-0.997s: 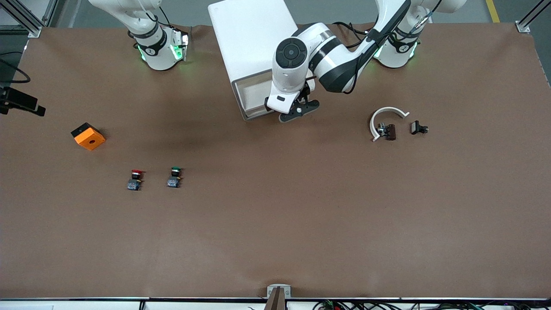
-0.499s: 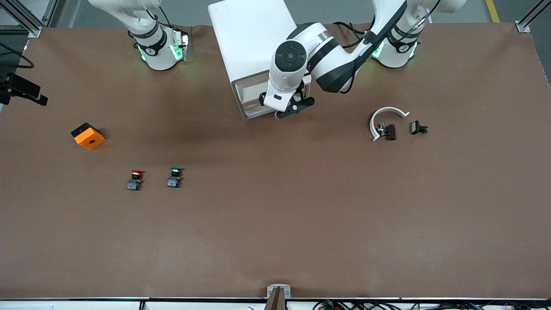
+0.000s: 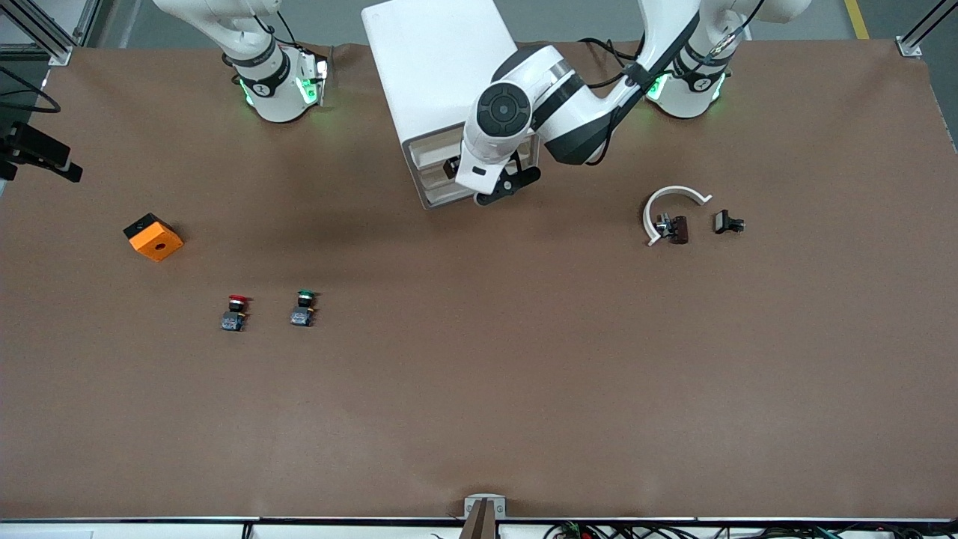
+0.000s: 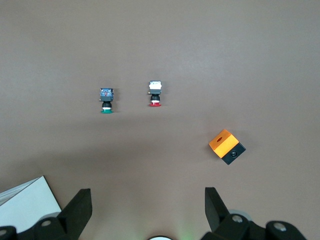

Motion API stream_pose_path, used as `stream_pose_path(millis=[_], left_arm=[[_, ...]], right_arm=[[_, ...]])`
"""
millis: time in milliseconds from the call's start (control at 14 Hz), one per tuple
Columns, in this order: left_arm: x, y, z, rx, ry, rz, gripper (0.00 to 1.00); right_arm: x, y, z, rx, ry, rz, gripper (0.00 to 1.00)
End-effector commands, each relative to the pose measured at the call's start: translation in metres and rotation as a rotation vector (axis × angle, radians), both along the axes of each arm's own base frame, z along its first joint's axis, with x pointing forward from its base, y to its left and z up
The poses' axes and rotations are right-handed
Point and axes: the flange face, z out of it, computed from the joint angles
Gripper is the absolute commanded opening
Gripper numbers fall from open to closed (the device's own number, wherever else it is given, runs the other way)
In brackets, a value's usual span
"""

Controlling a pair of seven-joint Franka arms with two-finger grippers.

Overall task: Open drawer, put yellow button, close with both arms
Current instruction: 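Push the open drawer shut with the left gripper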

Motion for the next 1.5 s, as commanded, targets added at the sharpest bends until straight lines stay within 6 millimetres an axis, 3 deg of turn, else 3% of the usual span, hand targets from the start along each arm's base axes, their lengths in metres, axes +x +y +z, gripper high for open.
stream_pose_path(millis=[0, 855, 1425], left_arm=[[-0.011, -0.016, 0.004, -0.027, 0.068, 0.035, 1.0], [-0.017, -0.023, 0.002, -0.097, 0.211, 0.119, 1.0], [0.001, -0.012, -0.004, -0.085, 0.165, 0.115, 1.0]], right_arm=[[-0.004, 0.0, 0.002, -0.024, -0.026, 0.055, 1.0], [-0.005, -0.005, 0.005, -0.028, -0.03, 0.049, 1.0], [-0.007, -0.002, 0.01, -0.039, -0.038, 0.054, 1.0]])
